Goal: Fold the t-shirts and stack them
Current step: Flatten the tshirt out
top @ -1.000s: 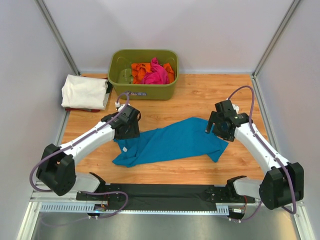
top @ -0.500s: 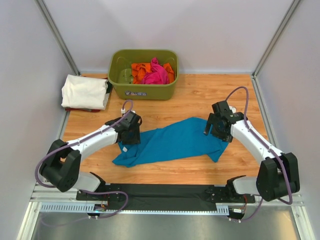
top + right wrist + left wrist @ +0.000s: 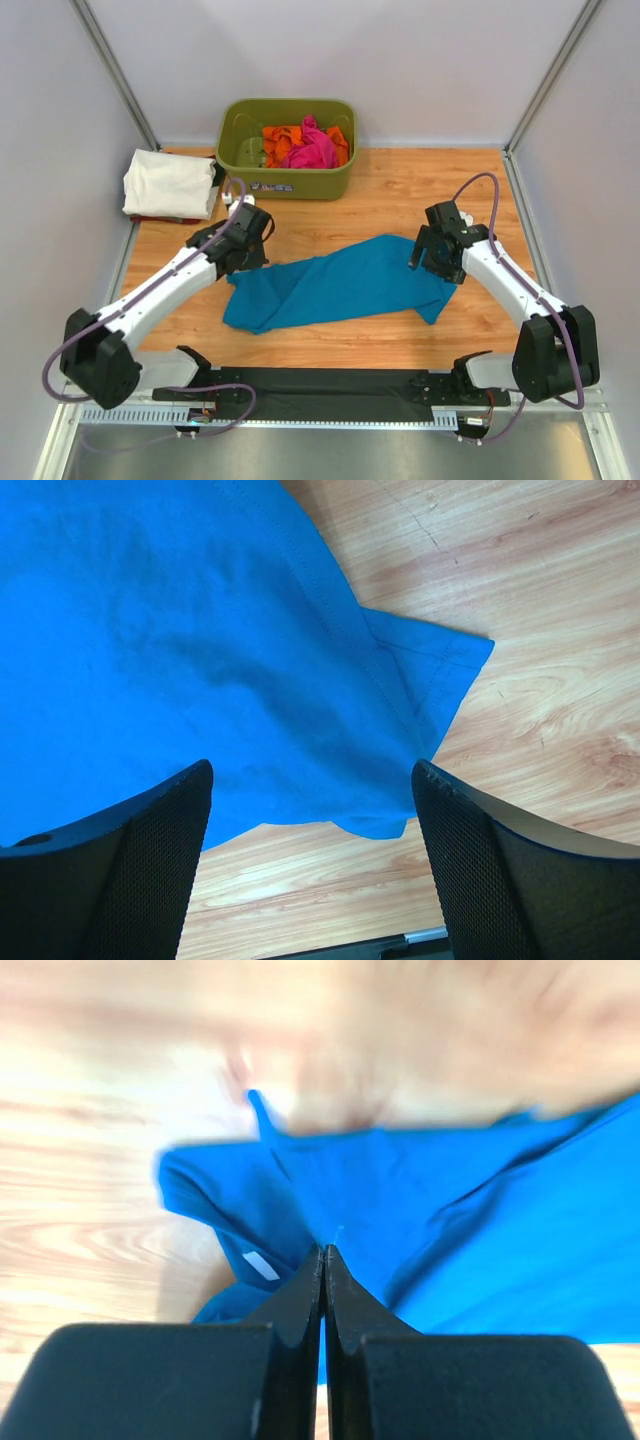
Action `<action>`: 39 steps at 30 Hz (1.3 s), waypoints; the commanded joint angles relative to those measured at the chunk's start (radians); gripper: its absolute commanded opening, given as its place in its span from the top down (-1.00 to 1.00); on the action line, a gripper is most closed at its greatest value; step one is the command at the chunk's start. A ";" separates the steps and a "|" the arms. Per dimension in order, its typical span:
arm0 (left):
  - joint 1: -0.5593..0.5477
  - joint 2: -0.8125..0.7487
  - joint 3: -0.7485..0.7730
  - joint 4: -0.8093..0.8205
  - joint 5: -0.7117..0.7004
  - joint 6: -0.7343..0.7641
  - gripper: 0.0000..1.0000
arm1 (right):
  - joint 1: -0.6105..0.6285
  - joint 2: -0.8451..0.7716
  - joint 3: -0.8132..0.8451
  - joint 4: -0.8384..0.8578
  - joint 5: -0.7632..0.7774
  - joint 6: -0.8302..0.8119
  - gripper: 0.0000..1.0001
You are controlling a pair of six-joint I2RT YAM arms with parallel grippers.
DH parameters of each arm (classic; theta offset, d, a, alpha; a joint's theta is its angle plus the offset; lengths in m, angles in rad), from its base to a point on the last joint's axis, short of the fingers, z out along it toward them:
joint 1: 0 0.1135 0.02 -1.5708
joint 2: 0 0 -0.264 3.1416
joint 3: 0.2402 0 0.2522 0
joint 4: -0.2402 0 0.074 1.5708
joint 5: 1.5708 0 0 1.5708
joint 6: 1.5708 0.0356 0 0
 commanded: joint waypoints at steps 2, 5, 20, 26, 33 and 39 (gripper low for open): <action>0.008 -0.138 0.130 -0.143 -0.166 -0.040 1.00 | -0.002 -0.021 -0.009 0.044 -0.019 0.011 -0.64; 0.010 -0.190 0.167 -0.209 -0.247 -0.070 1.00 | -0.002 -0.026 -0.017 0.058 -0.034 0.013 -0.63; 0.011 -0.444 0.086 -0.121 -0.267 -0.008 1.00 | 0.000 -0.003 -0.033 0.236 -0.201 -0.035 -0.57; 0.011 -0.476 -0.063 -0.170 -0.189 -0.179 1.00 | 0.000 0.089 0.035 0.282 -0.183 -0.058 -0.56; 0.010 -0.488 -0.218 -0.242 -0.137 -0.351 1.00 | 0.047 0.227 0.113 0.351 -0.260 -0.116 -0.48; 0.011 -0.457 -0.265 -0.326 -0.177 -0.460 1.00 | 0.083 0.373 0.245 0.303 -0.036 -0.133 -0.50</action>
